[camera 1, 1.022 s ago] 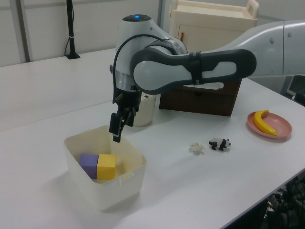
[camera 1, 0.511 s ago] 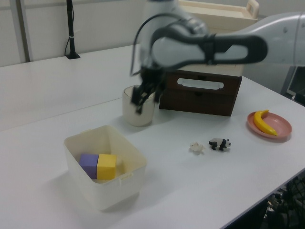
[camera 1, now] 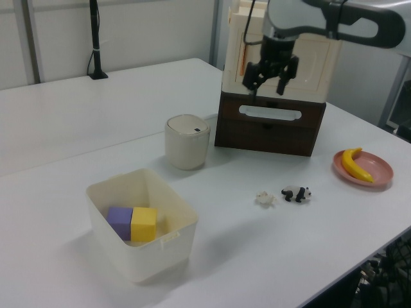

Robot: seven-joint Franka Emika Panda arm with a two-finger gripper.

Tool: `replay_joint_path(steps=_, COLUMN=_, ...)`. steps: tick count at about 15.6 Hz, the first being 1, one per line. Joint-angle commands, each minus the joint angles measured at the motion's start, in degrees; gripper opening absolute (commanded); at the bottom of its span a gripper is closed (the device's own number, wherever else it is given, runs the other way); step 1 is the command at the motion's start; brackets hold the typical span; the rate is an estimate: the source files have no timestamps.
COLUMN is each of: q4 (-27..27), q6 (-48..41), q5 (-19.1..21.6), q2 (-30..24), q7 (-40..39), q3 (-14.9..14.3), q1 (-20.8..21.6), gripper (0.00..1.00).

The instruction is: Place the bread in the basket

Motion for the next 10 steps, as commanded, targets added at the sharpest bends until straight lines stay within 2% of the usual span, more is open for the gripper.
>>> replay_joint_path(steps=1, q4=1.12, q6=-3.47, q5=0.7, q2=-0.03, q7=-0.35, q3=-0.95, q1=-1.18, gripper=1.0)
replay_joint_path(steps=10, q4=0.59, q6=-3.21, q5=0.79, q2=0.49, q7=-1.05, q3=-0.77, q1=-0.84, gripper=1.0)
